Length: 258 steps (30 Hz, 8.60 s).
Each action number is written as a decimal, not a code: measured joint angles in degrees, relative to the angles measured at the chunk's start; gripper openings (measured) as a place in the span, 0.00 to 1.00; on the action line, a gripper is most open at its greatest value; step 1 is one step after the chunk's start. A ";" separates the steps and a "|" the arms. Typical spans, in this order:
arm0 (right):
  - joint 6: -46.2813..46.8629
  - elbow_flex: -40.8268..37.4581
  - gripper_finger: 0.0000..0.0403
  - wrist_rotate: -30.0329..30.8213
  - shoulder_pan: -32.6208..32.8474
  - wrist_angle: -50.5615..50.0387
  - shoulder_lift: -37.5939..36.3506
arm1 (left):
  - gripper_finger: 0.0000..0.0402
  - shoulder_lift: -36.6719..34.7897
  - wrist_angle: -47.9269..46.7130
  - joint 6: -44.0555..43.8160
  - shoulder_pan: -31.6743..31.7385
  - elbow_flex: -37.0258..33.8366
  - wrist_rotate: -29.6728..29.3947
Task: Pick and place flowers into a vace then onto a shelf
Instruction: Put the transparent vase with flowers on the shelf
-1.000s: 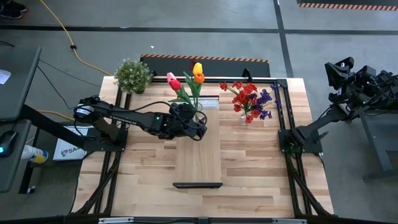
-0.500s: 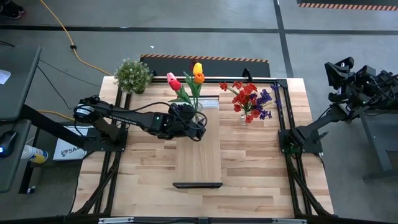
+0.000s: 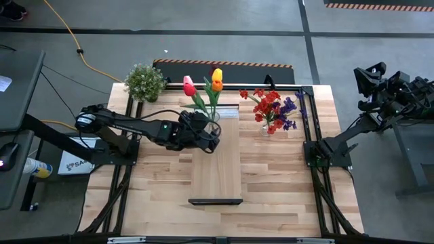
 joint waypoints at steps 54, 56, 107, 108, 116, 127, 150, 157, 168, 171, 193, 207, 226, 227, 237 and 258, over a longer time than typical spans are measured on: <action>-7.98 12.37 0.03 36.71 -0.22 -11.07 -0.02 | 0.97 -9.52 -23.61 -24.62 -17.12 0.09 -0.91; -8.14 13.57 0.03 39.77 -0.62 -12.60 -0.02 | 0.97 -9.54 -25.13 -26.60 -17.20 0.11 -1.37; 50.16 24.67 0.00 -11.91 -31.07 -79.93 -0.83 | 0.97 -11.53 -39.61 -38.14 -18.86 0.11 -5.31; 50.75 23.76 0.00 -12.10 -31.64 -79.92 -0.83 | 0.97 -11.53 -40.52 -39.51 -19.58 0.11 -5.40; 52.07 19.38 0.00 -13.06 -35.12 -79.90 -0.90 | 0.97 -11.53 -49.09 -52.85 -27.69 -0.03 -9.90; 52.65 14.09 0.00 -15.08 -37.48 -78.03 -1.05 | 0.97 -11.49 -47.01 -64.00 -28.74 -9.69 -11.81; 56.27 11.09 0.00 -12.75 -37.62 -79.72 -1.13 | 0.98 -13.42 -46.95 -71.13 -28.74 -18.15 -13.52; 58.72 4.52 0.00 -14.47 -37.51 -78.90 -1.16 | 0.98 -13.37 -46.90 -72.70 -28.74 -19.71 -11.65; 60.02 -5.66 0.00 -21.03 -37.51 -70.36 -1.20 | 0.98 -13.37 -48.20 -73.97 -28.74 -20.13 -10.19; 62.17 -8.13 0.00 -22.64 -37.51 -71.36 -1.22 | 0.97 -13.37 -48.22 -74.00 -28.74 -20.13 -10.04; 69.35 -12.83 0.00 -32.21 -37.49 -65.18 -0.98 | 0.98 -13.37 -48.88 -74.00 -28.74 -20.11 -8.59; 80.52 -12.79 0.00 -36.72 -37.50 -56.10 4.02 | 0.97 -13.37 -48.40 -74.15 -28.75 -20.09 -8.48; 94.65 -12.79 0.00 -33.24 -37.51 -58.62 14.95 | 0.97 -13.37 -48.39 -73.51 -28.75 -20.09 -8.52; 94.66 -12.79 0.00 -33.78 -37.51 -58.47 14.95 | 0.97 -13.37 -48.40 -73.51 -28.74 -20.09 -8.52; 91.38 -12.79 0.00 -37.75 -37.51 -52.78 15.32 | 0.97 -13.37 -48.35 -73.51 -28.75 -20.09 -8.54; 95.34 -12.76 0.00 -59.50 -37.51 -46.53 15.32 | 0.98 -13.37 -46.78 -73.51 -28.76 -20.09 -7.69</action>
